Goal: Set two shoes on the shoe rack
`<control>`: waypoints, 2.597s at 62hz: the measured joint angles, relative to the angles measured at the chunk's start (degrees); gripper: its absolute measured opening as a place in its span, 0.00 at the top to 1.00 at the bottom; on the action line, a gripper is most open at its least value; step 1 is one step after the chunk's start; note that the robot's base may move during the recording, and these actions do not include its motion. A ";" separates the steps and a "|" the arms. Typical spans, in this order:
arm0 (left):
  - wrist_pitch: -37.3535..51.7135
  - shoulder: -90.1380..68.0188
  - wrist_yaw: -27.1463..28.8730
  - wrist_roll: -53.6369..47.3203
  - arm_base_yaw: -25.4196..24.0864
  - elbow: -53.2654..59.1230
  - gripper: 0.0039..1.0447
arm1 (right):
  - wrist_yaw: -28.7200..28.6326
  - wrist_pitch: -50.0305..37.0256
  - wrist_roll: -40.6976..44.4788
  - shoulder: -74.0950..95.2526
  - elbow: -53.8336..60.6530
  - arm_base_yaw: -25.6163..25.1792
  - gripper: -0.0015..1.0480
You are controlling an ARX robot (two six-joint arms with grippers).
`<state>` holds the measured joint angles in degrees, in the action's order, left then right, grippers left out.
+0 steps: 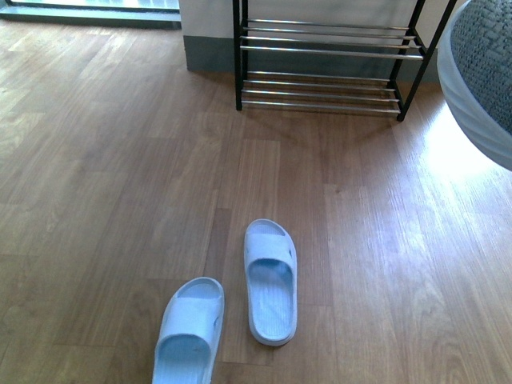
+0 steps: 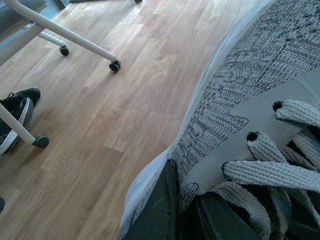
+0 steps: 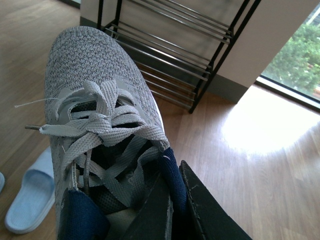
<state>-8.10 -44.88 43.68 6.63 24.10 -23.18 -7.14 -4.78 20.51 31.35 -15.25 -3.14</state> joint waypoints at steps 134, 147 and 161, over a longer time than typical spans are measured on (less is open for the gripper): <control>-0.02 -0.07 -0.42 0.04 0.13 0.00 0.99 | 1.31 0.00 0.09 -0.02 0.02 -0.28 0.99; -0.02 -0.11 -0.85 0.04 0.13 0.00 0.99 | 1.07 0.00 0.07 0.00 0.02 -0.28 0.99; -0.04 -0.11 -0.26 0.04 0.02 0.00 0.99 | 0.98 0.00 0.09 0.04 0.02 -0.28 0.99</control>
<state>-8.14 -44.99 43.42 6.68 24.12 -23.18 -6.15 -4.78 20.60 31.40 -15.22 -3.42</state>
